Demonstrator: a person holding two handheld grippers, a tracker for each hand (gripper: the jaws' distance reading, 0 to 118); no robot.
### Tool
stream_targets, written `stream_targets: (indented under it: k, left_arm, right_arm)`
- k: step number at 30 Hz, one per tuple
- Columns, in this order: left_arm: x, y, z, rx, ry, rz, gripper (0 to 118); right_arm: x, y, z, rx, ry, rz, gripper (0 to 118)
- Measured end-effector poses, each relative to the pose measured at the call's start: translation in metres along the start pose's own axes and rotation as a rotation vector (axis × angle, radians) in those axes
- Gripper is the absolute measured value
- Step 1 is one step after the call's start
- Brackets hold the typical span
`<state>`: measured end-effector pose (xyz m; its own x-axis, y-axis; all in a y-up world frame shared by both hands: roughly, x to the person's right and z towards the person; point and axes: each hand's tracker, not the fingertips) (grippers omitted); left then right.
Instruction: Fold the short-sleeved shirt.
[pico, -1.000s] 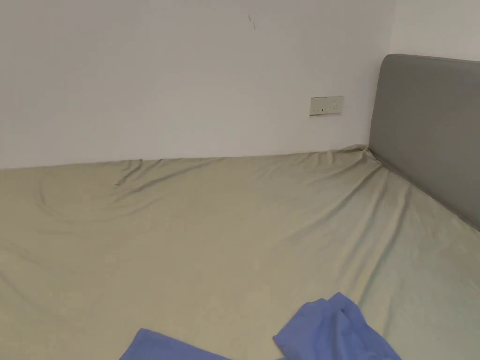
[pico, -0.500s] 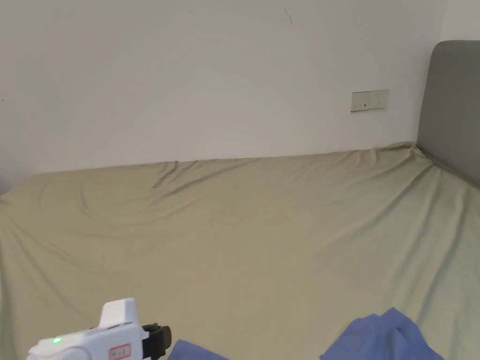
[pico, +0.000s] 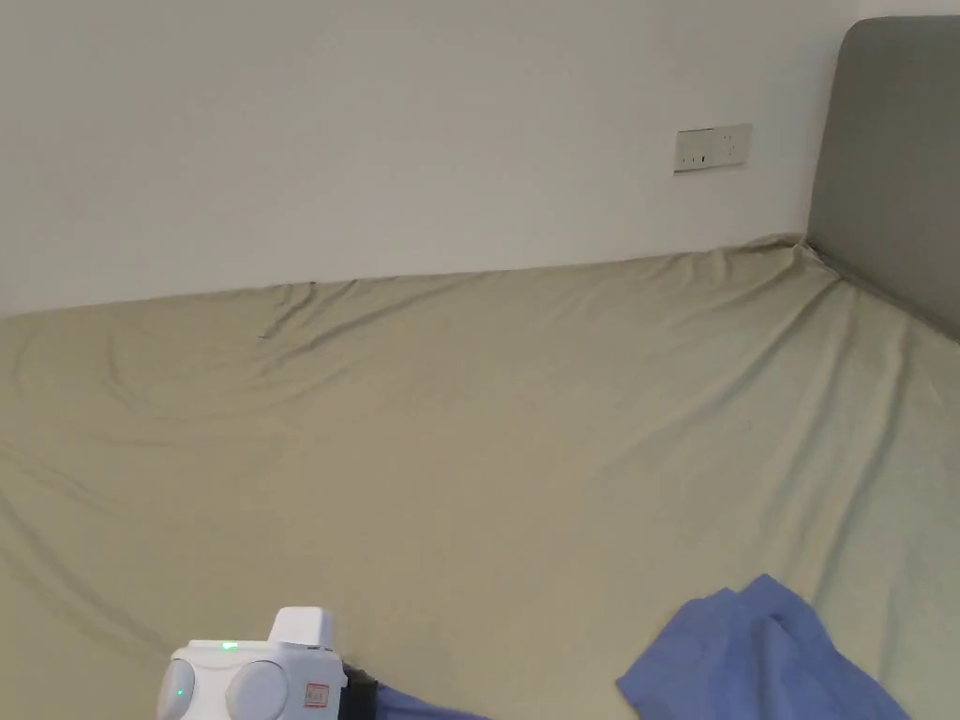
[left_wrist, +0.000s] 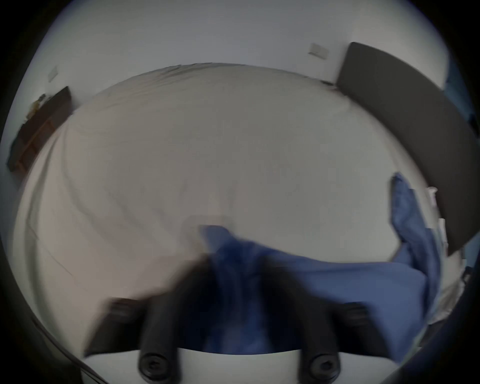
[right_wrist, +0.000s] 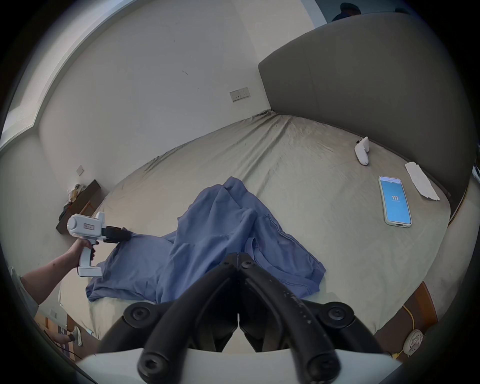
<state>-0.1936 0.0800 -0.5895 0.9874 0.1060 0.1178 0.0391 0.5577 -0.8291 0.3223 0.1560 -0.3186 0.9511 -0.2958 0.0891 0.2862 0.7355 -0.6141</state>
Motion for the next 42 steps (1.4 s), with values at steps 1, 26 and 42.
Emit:
stream_targets:
  k: [1, 26, 42]
  left_arm:
    - [-0.006, -0.002, 0.001, -0.003, -0.083, 0.070, 1]
    - [-0.019, -0.012, 0.083, 0.211, -0.178, 0.225, 1]
    - [-0.034, -0.030, 0.101, 0.231, -0.166, 0.283, 1]
  right_arm:
    - [0.000, -0.001, -0.001, -0.002, 0.000, 0.000, 0]
    - [-0.171, 0.125, -0.337, -0.523, 0.081, 0.488, 75]
    - [-0.121, 0.132, -0.219, -0.230, 0.165, 0.229, 3]
